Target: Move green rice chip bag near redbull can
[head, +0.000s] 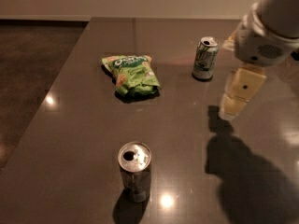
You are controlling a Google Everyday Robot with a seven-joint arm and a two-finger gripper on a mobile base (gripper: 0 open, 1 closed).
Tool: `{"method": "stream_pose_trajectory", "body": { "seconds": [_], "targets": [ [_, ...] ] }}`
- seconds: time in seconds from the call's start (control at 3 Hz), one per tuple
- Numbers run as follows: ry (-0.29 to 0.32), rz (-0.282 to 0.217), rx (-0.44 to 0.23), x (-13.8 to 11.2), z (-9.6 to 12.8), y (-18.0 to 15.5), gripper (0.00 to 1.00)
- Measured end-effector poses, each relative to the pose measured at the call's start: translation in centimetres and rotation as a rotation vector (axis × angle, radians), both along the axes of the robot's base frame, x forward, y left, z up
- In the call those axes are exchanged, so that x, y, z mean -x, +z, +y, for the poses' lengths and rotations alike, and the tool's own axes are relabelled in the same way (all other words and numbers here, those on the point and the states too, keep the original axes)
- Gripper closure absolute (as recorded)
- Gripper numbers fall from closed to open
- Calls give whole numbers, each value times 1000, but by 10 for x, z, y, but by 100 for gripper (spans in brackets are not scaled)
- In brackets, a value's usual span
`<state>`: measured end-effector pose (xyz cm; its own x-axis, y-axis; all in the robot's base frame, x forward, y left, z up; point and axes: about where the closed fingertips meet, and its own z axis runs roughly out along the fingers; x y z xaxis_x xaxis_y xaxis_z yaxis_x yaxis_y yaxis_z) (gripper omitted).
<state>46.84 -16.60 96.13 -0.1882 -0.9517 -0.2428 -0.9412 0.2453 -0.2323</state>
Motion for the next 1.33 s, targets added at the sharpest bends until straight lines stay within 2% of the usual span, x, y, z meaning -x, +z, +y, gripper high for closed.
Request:
{"method": "stream_pose_trajectory", "body": {
  "seconds": [0.33,1.33],
  "targets": [
    [-10,3,-23,-27,38,-15,0],
    [-19,28,-148,-99,157,-68,0]
  ]
}}
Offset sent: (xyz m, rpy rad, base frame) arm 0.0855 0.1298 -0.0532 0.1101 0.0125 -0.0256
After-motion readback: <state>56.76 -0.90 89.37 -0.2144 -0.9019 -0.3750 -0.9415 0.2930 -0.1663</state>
